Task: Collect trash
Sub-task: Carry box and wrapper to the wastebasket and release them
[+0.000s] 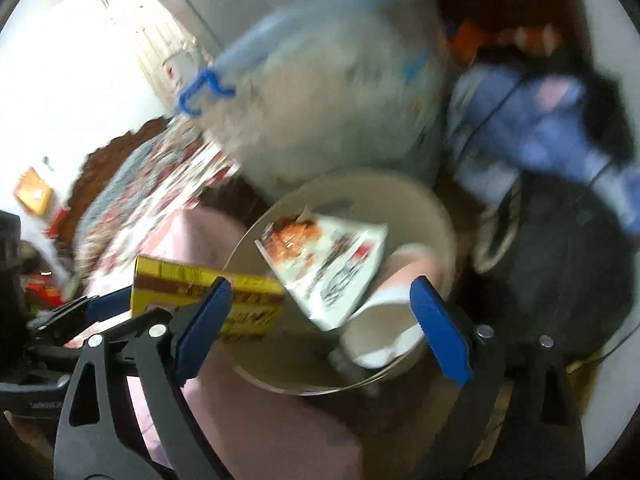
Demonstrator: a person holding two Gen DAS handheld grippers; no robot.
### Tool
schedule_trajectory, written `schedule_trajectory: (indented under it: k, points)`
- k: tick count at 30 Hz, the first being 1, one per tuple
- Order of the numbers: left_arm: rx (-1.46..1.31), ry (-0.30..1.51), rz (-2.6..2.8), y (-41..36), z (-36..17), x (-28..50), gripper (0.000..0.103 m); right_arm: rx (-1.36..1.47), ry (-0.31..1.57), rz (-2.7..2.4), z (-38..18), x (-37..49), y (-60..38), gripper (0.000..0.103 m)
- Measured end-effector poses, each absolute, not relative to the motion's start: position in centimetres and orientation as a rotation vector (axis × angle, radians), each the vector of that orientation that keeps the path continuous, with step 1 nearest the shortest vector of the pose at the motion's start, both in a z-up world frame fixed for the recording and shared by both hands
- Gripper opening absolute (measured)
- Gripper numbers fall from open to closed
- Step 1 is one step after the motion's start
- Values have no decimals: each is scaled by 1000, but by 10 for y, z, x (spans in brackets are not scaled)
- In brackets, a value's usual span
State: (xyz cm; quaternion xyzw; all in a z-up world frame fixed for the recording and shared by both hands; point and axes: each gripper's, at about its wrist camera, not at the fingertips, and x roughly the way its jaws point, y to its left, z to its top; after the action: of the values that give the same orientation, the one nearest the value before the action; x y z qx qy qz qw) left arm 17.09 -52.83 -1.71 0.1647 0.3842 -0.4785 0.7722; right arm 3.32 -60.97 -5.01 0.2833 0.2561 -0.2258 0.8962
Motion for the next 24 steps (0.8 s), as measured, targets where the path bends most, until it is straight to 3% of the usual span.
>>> schedule_trajectory:
  k: [2,3,7,14,16,17,18,19,24]
  points:
    - [342,857,-1068,-531,-17,171,50,585,504,-480,-44,25,-608,90]
    - [341,877,-1084,-535,-19,172,32,598,483,-492,-41,18,-609,90]
    - [327,890,-1091,-557,-15,183,25,641,448,-493,-38,2,-610,90]
    - [202,1037,-1159,-574,5,209,24,664,433,-492,-44,-10,-616,90]
    - [188,1058,-1147,-580,3,218,27,680,427,-495,-47,-11,-619,90]
    - [207,1077,-1109,-587,-6,224,34,689,426,-495,-49,-11,-620,90]
    - [229,1098,-1087,-592,-14,226,65,701,427,-493,-52,-10,-622,90]
    - [286,1146,-1017,-601,-33,231,79,710,431,-491,-55,-8,-623,90]
    - [406,1140,-871,-606,-62,234,78,702,446,-476,-56,1,-619,90]
